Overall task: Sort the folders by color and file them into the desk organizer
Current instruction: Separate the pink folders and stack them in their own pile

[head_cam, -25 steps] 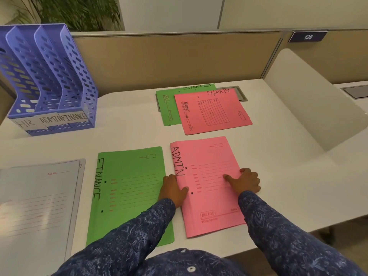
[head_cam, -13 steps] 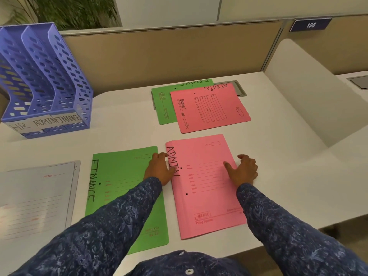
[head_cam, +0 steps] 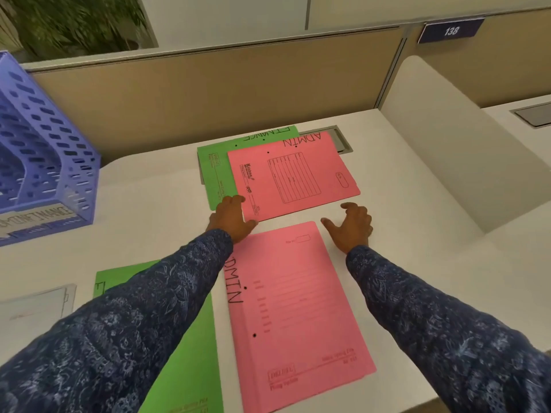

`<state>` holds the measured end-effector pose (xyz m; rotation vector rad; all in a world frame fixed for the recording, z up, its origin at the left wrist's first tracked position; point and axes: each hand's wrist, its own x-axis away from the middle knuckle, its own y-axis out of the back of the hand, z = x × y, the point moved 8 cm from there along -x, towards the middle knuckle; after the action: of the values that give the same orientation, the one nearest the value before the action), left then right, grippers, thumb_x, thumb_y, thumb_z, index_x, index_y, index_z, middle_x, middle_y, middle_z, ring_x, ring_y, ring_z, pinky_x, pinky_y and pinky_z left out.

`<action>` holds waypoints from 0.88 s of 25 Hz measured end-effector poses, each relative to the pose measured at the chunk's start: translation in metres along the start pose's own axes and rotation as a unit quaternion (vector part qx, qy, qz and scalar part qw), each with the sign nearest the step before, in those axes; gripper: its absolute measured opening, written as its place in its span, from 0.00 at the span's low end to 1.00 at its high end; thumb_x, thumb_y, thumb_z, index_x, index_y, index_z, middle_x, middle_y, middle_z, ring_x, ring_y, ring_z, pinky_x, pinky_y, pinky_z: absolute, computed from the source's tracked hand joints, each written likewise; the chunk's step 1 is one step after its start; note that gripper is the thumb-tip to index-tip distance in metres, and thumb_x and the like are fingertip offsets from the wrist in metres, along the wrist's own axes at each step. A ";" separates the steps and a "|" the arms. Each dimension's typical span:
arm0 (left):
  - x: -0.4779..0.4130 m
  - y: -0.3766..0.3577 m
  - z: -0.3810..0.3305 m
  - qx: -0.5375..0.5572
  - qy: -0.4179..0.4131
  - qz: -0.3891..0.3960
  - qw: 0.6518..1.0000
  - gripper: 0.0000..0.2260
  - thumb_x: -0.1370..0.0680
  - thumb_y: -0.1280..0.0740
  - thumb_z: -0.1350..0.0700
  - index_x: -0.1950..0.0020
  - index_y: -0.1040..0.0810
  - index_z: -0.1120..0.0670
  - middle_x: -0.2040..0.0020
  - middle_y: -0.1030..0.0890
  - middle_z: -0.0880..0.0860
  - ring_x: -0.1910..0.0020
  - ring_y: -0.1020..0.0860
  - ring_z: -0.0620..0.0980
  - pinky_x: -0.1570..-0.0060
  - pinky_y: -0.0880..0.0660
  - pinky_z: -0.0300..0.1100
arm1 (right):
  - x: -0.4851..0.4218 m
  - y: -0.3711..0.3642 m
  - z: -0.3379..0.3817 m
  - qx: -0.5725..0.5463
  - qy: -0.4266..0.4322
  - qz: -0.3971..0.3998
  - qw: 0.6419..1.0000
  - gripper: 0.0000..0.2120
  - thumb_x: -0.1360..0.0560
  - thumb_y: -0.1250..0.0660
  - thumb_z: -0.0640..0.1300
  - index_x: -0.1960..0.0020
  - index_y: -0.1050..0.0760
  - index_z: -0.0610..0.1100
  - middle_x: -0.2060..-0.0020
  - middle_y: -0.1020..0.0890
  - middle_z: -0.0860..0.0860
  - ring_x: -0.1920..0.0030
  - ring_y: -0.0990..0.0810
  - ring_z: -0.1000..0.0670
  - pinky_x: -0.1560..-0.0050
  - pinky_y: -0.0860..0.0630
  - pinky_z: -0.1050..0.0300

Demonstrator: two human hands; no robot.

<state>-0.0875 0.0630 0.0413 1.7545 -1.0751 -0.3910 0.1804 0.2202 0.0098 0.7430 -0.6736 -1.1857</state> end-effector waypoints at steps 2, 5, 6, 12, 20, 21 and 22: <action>-0.028 0.000 -0.007 0.035 0.010 0.005 0.999 0.30 0.25 0.29 0.48 0.27 0.36 0.56 0.31 0.31 0.58 0.33 0.30 0.58 0.34 0.31 0.55 | -0.032 0.005 -0.003 0.010 -0.003 0.004 1.000 0.32 0.29 0.27 0.58 0.32 0.32 0.44 0.37 0.29 0.42 0.35 0.32 0.40 0.35 0.35 0.43; -0.058 -0.008 -0.010 0.078 0.039 0.017 0.996 0.30 0.25 0.28 0.50 0.28 0.35 0.57 0.30 0.30 0.59 0.33 0.29 0.59 0.35 0.30 0.52 | -0.076 0.009 -0.009 0.033 -0.009 0.017 0.999 0.35 0.30 0.26 0.59 0.31 0.33 0.43 0.37 0.29 0.41 0.36 0.30 0.39 0.36 0.32 0.42; -0.065 -0.013 -0.008 0.082 0.054 0.023 0.995 0.30 0.25 0.28 0.50 0.28 0.35 0.57 0.30 0.30 0.59 0.34 0.29 0.59 0.35 0.29 0.52 | -0.090 0.010 -0.012 0.040 -0.016 0.024 0.999 0.36 0.31 0.26 0.59 0.31 0.34 0.43 0.37 0.29 0.41 0.36 0.30 0.39 0.37 0.32 0.42; -0.075 -0.039 0.005 0.051 0.087 0.003 0.995 0.31 0.26 0.28 0.48 0.27 0.34 0.56 0.30 0.29 0.56 0.31 0.31 0.58 0.33 0.31 0.55 | -0.148 0.007 -0.030 0.044 -0.101 0.063 0.992 0.39 0.32 0.25 0.61 0.30 0.35 0.44 0.34 0.30 0.40 0.33 0.31 0.38 0.35 0.32 0.42; -0.076 -0.046 0.005 0.013 0.053 -0.066 0.996 0.25 0.27 0.29 0.48 0.34 0.28 0.58 0.37 0.27 0.57 0.37 0.31 0.59 0.38 0.30 0.54 | -0.180 -0.013 -0.029 0.014 -0.150 0.136 0.979 0.32 0.31 0.27 0.62 0.39 0.26 0.39 0.40 0.22 0.42 0.35 0.26 0.37 0.33 0.30 0.43; -0.076 -0.047 0.005 0.012 0.051 -0.067 0.996 0.25 0.27 0.28 0.48 0.34 0.28 0.58 0.37 0.27 0.57 0.37 0.31 0.59 0.38 0.31 0.54 | -0.183 -0.015 -0.029 0.011 -0.154 0.145 0.977 0.32 0.31 0.27 0.62 0.39 0.25 0.37 0.40 0.21 0.42 0.36 0.25 0.37 0.34 0.29 0.43; -0.077 -0.047 0.005 0.012 0.050 -0.069 0.996 0.25 0.27 0.28 0.48 0.35 0.28 0.58 0.37 0.27 0.58 0.37 0.31 0.59 0.37 0.31 0.53 | -0.185 -0.016 -0.028 0.011 -0.160 0.151 0.975 0.34 0.31 0.27 0.62 0.39 0.25 0.37 0.39 0.21 0.42 0.37 0.25 0.38 0.33 0.30 0.43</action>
<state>-0.1105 0.1268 -0.0180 1.8564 -0.8947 -0.3728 0.1489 0.3999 -0.0335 0.4492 -1.0314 -1.0252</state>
